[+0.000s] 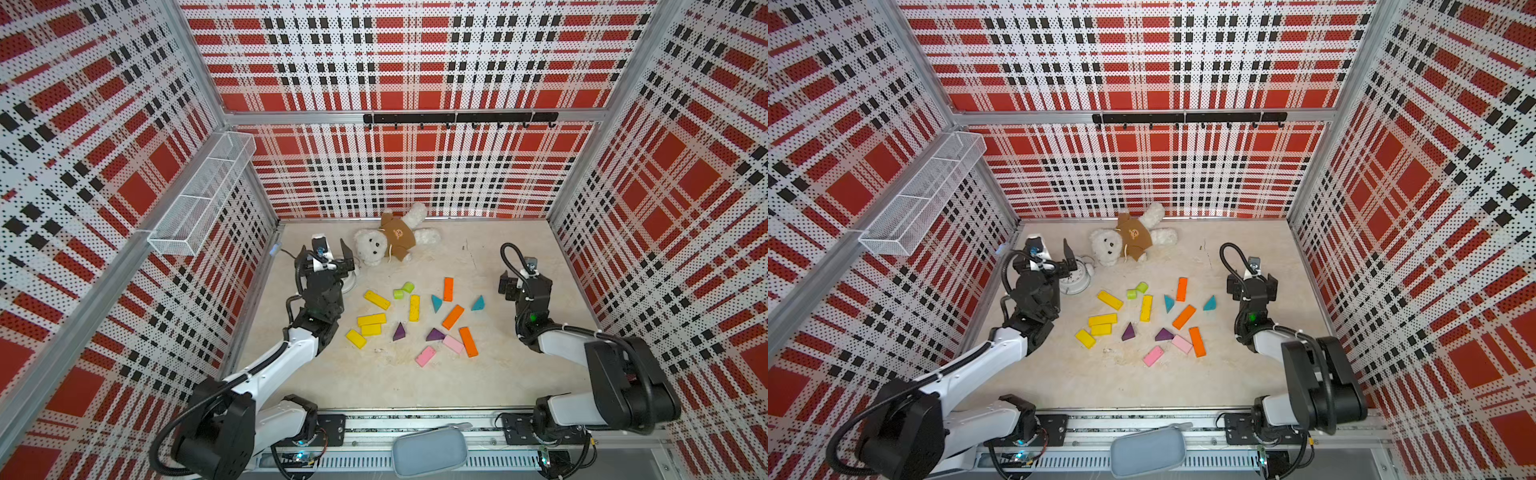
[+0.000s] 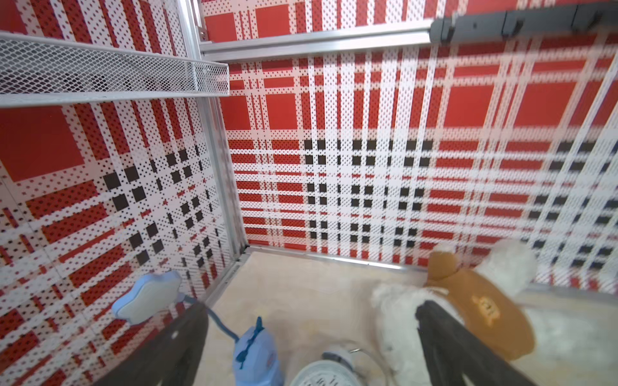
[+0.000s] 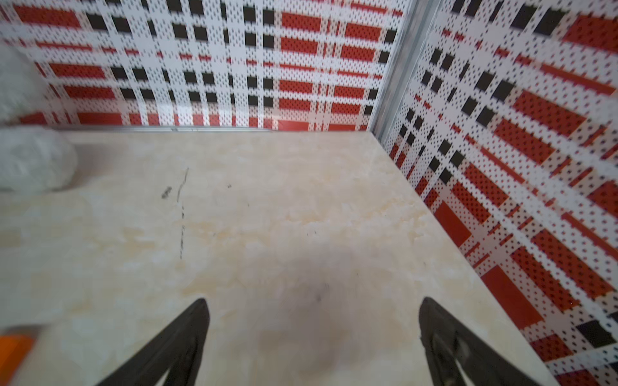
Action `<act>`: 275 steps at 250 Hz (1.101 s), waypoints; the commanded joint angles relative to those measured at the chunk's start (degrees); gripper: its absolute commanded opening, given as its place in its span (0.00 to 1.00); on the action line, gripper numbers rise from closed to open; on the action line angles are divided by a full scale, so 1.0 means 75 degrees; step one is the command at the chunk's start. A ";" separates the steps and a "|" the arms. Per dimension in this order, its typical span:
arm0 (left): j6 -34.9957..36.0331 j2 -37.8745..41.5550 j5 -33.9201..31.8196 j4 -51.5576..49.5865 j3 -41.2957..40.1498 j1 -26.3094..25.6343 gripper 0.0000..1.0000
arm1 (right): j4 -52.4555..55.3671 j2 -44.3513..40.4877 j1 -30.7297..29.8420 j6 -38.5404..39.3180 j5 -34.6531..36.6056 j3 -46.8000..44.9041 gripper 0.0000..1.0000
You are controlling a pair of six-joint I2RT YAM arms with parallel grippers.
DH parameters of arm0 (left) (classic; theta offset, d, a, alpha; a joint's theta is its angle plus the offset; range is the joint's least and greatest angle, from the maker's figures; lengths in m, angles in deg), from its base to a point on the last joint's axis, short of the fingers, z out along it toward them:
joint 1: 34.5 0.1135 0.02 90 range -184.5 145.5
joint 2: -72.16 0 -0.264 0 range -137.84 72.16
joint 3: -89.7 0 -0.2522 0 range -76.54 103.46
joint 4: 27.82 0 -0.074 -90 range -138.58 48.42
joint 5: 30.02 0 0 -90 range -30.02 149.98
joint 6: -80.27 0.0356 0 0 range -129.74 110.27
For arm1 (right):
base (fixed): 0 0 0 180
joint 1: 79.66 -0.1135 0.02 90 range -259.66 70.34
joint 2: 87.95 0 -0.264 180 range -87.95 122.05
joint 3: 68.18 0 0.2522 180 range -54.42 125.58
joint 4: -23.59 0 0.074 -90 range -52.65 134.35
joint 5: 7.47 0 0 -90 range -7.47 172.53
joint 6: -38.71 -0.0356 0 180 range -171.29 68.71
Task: Assemble a carrot with building blocks
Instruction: Move the building block to the center of the board.
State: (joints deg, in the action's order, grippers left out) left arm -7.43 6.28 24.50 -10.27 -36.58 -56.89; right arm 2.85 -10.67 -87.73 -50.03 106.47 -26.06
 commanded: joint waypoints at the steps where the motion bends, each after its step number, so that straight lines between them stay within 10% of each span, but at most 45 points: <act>1: -0.2150 0.0502 0.0847 -0.3457 0.1254 -0.0146 1.00 | 0.2702 -0.1028 -0.0054 -0.0948 0.0157 0.1186 1.00; 27: -0.2729 0.0915 0.4201 -0.4280 0.1951 0.0586 0.99 | 0.4711 -0.1485 0.0012 -0.2256 0.0384 0.2164 1.00; 57: -0.5737 0.1319 0.5320 -0.3496 0.1565 0.2031 0.99 | 0.5399 -0.1803 0.0473 -0.3621 -0.0562 0.2288 0.98; 87: -0.6516 0.1137 0.7055 -0.2806 0.1588 0.3030 0.99 | 0.6341 -0.1679 0.0476 -0.3680 -0.1105 0.2737 0.90; 144: -0.5774 0.0718 0.7131 -0.3999 0.2319 0.2842 1.00 | 0.7955 -0.0936 0.0479 -0.3671 -0.1741 0.3729 0.85; 177: -0.6722 0.0665 0.7212 -0.3389 0.2017 0.2899 0.94 | 0.8106 -0.0747 0.0385 -0.3206 -0.3744 0.3793 0.82; 214: -0.7056 -0.0126 0.8381 -0.3850 0.2693 0.2933 1.00 | 0.9130 -0.0279 -0.0014 -0.3061 -0.3404 0.3991 0.69; 275: -0.5988 -0.1072 0.7754 -0.5238 0.3080 0.1536 1.00 | 0.9587 -0.0113 -0.0634 -0.2789 -0.3124 0.3725 0.67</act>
State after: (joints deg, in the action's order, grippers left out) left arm -55.82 0.44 82.48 -42.05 -15.96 -41.26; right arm 71.94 -11.61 -90.55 -73.12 82.67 2.24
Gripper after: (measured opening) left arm 0.993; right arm 0.666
